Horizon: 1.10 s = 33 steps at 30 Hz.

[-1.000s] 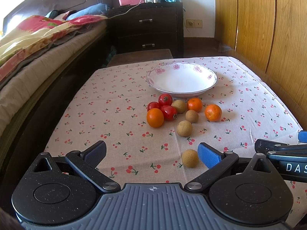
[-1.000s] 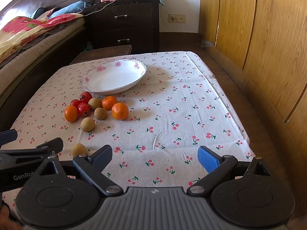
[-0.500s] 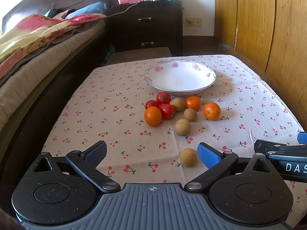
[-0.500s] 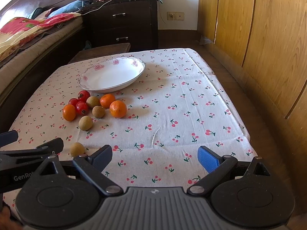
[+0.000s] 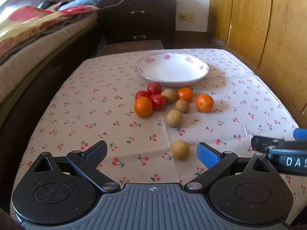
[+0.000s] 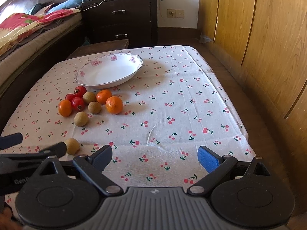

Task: Organize fruits
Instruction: 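Grasp a brown kiwi with the left tool while the right tool grasps a mandarin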

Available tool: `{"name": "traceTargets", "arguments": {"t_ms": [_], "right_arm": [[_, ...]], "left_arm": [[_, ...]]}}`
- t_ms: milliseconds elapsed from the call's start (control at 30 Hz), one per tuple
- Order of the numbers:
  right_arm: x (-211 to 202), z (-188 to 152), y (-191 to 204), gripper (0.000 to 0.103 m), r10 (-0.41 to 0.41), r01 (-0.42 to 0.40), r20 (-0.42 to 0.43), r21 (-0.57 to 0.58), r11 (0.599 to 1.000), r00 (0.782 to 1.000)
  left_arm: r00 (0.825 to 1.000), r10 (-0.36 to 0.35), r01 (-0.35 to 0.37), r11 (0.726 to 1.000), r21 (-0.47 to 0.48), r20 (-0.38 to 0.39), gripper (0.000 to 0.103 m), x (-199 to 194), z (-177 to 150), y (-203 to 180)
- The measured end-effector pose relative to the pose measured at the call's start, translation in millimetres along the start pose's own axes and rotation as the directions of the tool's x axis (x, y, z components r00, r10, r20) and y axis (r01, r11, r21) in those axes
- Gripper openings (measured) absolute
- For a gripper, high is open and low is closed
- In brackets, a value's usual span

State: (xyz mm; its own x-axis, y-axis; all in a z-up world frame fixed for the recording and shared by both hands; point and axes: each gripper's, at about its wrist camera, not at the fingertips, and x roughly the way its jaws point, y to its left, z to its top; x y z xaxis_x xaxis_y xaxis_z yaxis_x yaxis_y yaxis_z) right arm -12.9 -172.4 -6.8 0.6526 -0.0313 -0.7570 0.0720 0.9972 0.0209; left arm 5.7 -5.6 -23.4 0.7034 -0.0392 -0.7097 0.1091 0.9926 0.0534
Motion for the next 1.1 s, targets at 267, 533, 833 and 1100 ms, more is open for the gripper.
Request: {"name": "traceTargets", "arguments": {"t_ms": [267,533,833,1100], "right_arm": [[1,2,-7,0.096,-0.003,0.003,0.001,0.004,1.0,1.0],[9,17,-9,0.096,0.013,-0.013,0.009,-0.002,1.0,1.0],[39,51,-2,0.087,0.089,-0.089,-0.001,-0.043,0.995,0.996],[79,75,23,0.072,0.152,-0.157,-0.05,-0.137,0.978,0.987]], "left_arm": [[1.0,0.006,-0.004,0.998,0.069,-0.029,0.097,16,-9,-10],[0.999,-0.009,0.012,0.998,0.061,-0.047,0.095,34,0,-12],[0.996,-0.06,0.062,0.998,0.016,-0.073,0.082,48,5,-11],[0.991,-0.107,0.11,0.994,0.026,-0.076,0.064,46,7,-13]]}}
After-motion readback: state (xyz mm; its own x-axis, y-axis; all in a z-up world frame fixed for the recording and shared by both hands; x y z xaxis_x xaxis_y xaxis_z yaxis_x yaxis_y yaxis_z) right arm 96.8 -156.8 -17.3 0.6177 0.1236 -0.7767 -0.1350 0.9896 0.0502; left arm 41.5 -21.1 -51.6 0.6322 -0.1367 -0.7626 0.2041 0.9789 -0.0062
